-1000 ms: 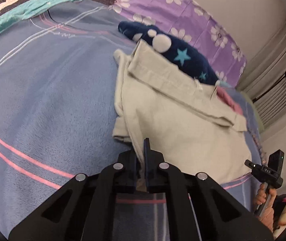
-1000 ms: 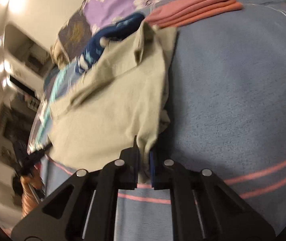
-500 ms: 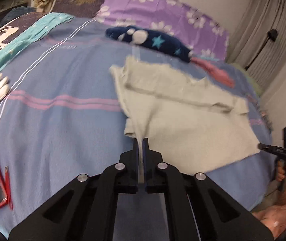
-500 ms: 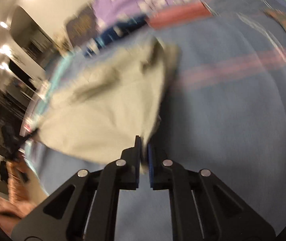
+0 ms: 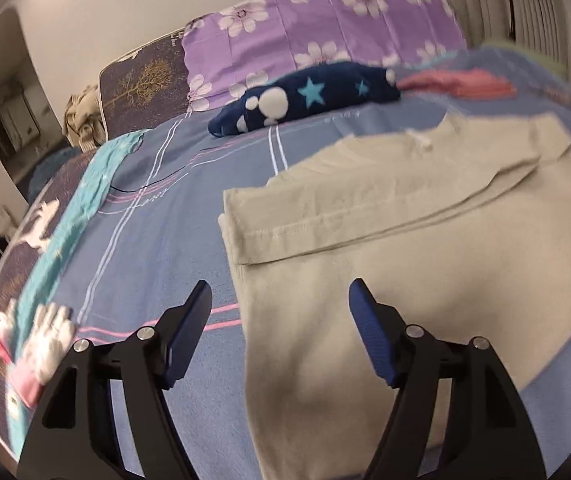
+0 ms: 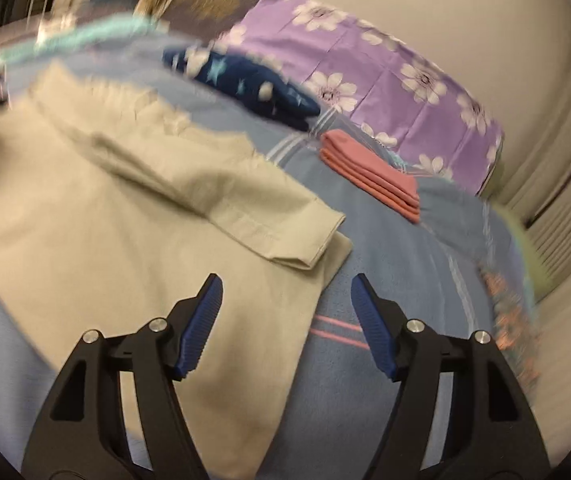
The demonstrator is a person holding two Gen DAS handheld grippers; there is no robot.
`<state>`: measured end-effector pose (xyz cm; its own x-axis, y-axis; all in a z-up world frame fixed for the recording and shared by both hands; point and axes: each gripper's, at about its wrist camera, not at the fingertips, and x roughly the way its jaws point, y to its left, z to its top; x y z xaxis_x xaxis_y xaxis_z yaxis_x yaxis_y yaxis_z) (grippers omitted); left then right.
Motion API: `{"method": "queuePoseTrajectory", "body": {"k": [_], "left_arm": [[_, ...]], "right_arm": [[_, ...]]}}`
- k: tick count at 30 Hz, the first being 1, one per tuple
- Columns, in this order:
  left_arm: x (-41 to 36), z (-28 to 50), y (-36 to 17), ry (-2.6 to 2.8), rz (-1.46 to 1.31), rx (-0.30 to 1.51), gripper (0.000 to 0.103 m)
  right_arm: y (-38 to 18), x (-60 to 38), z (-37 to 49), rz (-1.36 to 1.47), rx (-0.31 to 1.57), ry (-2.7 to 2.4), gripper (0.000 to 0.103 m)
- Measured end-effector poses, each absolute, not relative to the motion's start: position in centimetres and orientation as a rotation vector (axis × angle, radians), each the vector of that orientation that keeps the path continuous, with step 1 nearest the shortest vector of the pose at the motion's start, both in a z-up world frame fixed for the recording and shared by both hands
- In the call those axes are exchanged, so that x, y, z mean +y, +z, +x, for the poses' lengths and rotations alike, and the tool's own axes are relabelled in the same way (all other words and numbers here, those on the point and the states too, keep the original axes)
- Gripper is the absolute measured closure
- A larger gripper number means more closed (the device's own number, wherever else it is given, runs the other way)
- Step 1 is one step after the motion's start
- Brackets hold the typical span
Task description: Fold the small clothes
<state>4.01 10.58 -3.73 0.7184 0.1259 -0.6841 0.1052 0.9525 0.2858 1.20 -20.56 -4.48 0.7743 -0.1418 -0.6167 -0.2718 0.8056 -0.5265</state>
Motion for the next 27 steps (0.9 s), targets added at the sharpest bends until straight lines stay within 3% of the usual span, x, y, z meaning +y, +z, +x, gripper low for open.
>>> {"method": "queuePoseTrajectory", "body": {"k": [11, 16, 20, 25, 27], "left_arm": [[11.0, 12.5, -4.7, 0.120, 0.453, 0.789, 0.028], [15.3, 17.9, -2.3, 0.231, 0.232, 0.789, 0.028], [18.5, 17.8, -1.0, 0.152, 0.017, 0.785, 0.026], [19.9, 16.1, -1.4, 0.027, -0.127, 0.791, 0.026], [19.8, 14.7, -1.2, -0.048, -0.161, 0.774, 0.026]], "right_arm": [[-5.1, -22.0, 9.5, -0.621, 0.694, -0.004, 0.030], [-2.1, -25.9, 15.8, -0.279, 0.732, -0.042, 0.030], [-1.5, -29.8, 17.1, -0.012, 0.776, 0.014, 0.030], [-2.1, -31.6, 17.2, 0.094, 0.811, 0.086, 0.047], [-2.0, -31.8, 16.5, 0.148, 0.816, 0.131, 0.048]]}}
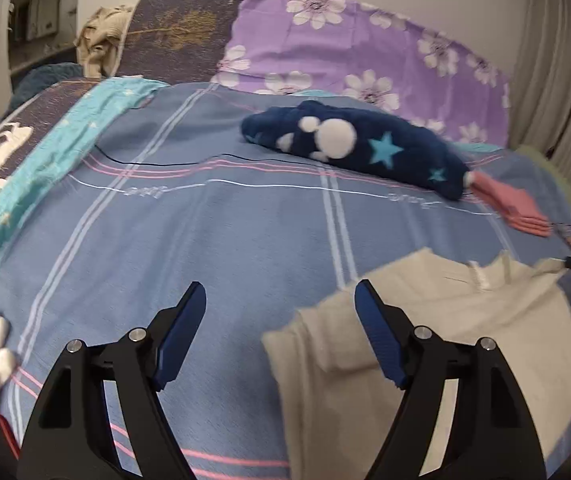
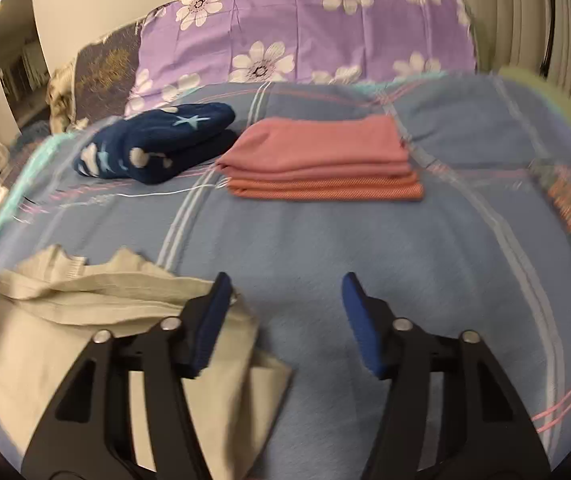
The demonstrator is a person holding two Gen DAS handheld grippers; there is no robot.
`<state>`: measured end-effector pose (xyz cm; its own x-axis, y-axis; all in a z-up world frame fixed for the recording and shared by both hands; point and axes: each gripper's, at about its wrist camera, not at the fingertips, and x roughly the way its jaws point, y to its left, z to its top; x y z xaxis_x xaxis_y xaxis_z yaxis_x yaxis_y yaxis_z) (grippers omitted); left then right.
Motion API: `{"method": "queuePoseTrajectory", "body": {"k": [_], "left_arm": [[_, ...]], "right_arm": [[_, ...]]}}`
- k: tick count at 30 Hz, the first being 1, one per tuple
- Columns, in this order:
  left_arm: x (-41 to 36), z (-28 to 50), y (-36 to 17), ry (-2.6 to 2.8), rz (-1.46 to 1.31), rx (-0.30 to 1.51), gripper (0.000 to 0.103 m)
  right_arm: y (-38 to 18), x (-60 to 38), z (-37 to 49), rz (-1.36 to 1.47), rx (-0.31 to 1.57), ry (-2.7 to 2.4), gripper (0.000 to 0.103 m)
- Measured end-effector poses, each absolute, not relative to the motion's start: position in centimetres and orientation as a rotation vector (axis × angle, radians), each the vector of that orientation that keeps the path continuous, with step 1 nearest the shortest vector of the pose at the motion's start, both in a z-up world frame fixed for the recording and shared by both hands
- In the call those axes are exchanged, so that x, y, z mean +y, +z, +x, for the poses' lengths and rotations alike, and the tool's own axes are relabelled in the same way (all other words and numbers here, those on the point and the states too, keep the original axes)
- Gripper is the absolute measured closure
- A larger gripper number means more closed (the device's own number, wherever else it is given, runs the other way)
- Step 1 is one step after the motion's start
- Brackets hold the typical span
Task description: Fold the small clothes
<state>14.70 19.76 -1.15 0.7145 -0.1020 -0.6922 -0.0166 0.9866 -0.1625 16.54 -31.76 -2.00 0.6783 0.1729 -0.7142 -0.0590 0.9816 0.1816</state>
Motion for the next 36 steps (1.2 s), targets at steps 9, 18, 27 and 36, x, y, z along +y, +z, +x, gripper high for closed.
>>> {"method": "queuePoseTrajectory", "body": {"k": [9, 18, 27, 36], "left_arm": [[11.5, 12.9, -5.3, -0.077, 0.423, 0.850, 0.020], [14.7, 21.0, -2.8, 0.090, 0.251, 0.776, 0.020], [17.1, 20.0, -5.3, -0.142, -0.056, 0.931, 0.031], [14.7, 17.9, -2.2, -0.257, -0.021, 0.810, 0.100]], "right_arm": [[-3.2, -26.4, 14.7, -0.163, 0.822, 0.236, 0.033], [-4.5, -27.3, 20.2, -0.046, 0.866, 0.118, 0.041], [-5.3, -30.5, 20.8, 0.244, 0.925, 0.276, 0.057], [-1.8, -29.6, 18.7, 0.280, 0.818, 0.354, 0.098]]}}
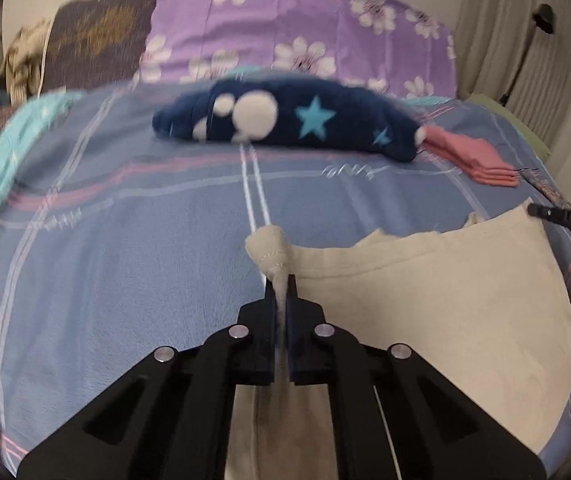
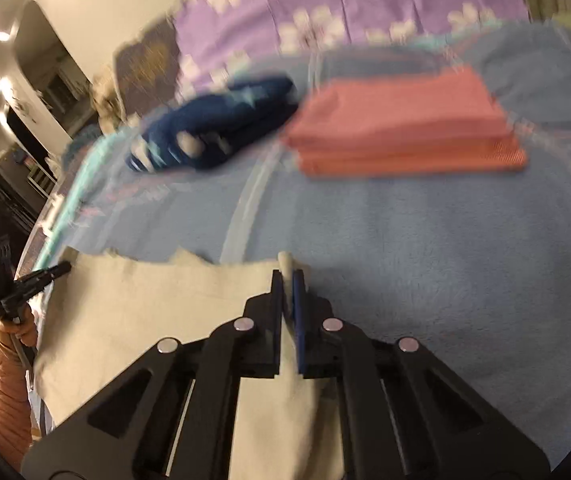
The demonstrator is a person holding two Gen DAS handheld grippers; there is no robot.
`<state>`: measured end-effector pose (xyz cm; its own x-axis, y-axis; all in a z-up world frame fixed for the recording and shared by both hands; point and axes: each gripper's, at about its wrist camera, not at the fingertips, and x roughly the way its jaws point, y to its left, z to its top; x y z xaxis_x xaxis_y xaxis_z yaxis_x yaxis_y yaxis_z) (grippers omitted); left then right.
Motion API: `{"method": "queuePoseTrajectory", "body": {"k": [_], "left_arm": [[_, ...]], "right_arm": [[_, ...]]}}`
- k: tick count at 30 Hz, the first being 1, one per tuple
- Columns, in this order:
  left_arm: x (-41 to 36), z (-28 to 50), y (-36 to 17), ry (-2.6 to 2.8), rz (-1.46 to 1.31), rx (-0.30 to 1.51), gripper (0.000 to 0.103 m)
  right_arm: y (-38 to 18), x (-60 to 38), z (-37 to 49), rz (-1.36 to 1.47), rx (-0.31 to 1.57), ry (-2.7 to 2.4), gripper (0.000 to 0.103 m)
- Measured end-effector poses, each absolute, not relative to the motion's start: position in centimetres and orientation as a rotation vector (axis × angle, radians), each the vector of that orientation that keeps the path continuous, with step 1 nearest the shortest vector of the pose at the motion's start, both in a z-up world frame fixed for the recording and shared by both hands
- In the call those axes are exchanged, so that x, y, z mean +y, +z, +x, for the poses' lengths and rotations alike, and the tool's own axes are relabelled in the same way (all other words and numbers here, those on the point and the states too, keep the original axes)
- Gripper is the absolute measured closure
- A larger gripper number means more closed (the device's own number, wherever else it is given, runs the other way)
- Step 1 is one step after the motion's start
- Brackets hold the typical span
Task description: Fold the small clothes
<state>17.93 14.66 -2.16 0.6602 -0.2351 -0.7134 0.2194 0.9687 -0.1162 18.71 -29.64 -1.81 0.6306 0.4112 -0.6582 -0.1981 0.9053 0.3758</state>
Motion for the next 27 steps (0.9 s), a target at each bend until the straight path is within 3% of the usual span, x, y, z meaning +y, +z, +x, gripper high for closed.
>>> {"method": "queuePoseTrajectory", "body": {"k": [6, 16, 23, 27], "left_arm": [[15.0, 16.9, 1.7, -0.234, -0.002, 0.690, 0.099], [15.1, 20.1, -5.9, -0.117, 0.072, 0.906, 0.092], [16.7, 16.8, -5.2, -0.097, 0.075, 0.883, 0.083], [16.9, 13.6, -3.8, -0.098, 0.043, 0.837, 0.077]], "right_arm": [[2.7, -30.8, 16.7, 0.294, 0.690, 0.363, 0.098], [-5.0, -31.0, 19.6, 0.323, 0.895, 0.252, 0.092], [-3.7, -33.4, 14.1, 0.318, 0.854, 0.245, 0.092], [-3.1, -33.8, 10.3, 0.321, 0.842, 0.262, 0.085]]}}
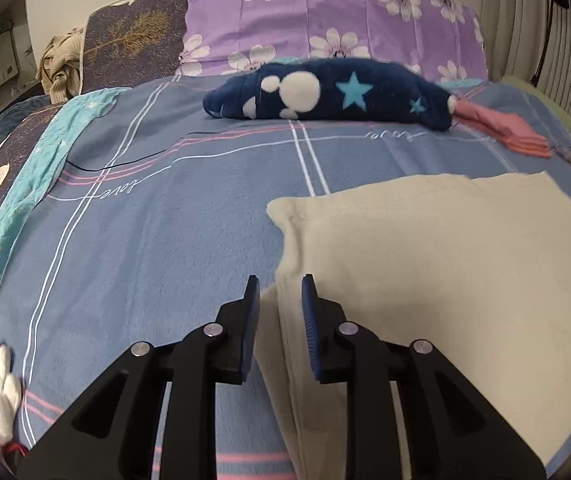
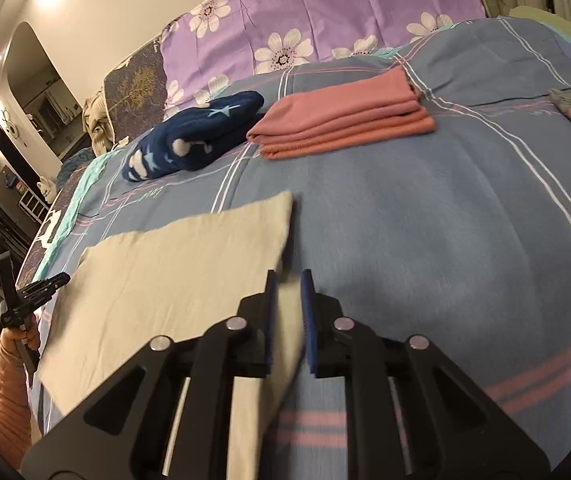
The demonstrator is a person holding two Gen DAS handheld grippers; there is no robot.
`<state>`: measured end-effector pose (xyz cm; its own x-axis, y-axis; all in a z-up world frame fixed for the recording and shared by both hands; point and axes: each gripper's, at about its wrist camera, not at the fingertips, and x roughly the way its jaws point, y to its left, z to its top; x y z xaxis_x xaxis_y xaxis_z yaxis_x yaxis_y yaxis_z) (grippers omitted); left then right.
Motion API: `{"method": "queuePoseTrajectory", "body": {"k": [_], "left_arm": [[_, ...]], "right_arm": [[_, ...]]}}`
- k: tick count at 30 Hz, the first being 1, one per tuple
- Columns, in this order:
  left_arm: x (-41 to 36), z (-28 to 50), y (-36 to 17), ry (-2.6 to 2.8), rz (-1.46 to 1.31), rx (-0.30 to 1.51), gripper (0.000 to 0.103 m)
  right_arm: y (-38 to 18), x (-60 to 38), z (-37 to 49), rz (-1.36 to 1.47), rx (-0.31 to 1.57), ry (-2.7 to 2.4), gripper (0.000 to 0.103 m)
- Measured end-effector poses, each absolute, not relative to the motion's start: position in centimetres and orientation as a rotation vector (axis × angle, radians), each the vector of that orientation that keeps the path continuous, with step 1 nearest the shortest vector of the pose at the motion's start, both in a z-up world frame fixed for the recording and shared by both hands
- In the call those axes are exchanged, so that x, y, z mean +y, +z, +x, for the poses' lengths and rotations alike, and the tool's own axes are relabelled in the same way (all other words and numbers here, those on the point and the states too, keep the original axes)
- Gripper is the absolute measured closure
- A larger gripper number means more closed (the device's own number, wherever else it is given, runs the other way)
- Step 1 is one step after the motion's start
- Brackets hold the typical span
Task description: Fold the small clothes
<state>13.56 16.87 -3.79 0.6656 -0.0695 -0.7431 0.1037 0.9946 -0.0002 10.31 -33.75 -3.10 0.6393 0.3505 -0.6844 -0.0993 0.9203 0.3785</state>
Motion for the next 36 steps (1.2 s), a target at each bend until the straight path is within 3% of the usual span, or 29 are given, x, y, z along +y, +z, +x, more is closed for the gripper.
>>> {"method": "queuePoseTrajectory", "body": {"k": [1, 3, 7, 12, 16, 22, 23, 26, 36], "left_arm": [[16.8, 12.8, -3.4, -0.104, 0.029, 0.820, 0.070], [16.4, 10.2, -2.2, -0.123, 0.009, 0.759, 0.066], [14.6, 6.6, -1.6, -0.173, 0.039, 0.727, 0.066], [14.2, 4.7, -6.2, -0.066, 0.116, 0.875, 0.062], [16.7, 2.9, -5.9, -0.023, -0.012, 0.871, 0.062], [14.8, 1.7, -2.6, -0.009, 0.022, 0.796, 0.065], [13.0, 1.8, -1.3, -0.050, 0.034, 0.765, 0.065], [7.5, 2.3, 0.4, -0.182, 0.058, 0.744, 0.066], [-17.4, 2.5, -1.9, -0.682, 0.300, 0.889, 0.068]], "right_arm": [[-3.1, -33.7, 9.4, 0.323, 0.843, 0.271, 0.081], [-3.2, -33.3, 7.4, 0.314, 0.843, 0.288, 0.079], [-3.9, -32.9, 4.7, 0.296, 0.852, 0.290, 0.077], [-5.8, -33.3, 3.3, 0.333, 0.884, 0.269, 0.075], [-6.3, -33.5, 2.7, 0.324, 0.893, 0.265, 0.073], [-5.2, -33.6, 2.6, 0.281, 0.866, 0.250, 0.070], [-5.1, -33.7, 2.9, 0.270, 0.871, 0.237, 0.070], [-5.1, -33.9, 4.0, 0.245, 0.910, 0.194, 0.088], [-5.3, -35.7, 5.2, 0.220, 0.922, 0.250, 0.088]]}}
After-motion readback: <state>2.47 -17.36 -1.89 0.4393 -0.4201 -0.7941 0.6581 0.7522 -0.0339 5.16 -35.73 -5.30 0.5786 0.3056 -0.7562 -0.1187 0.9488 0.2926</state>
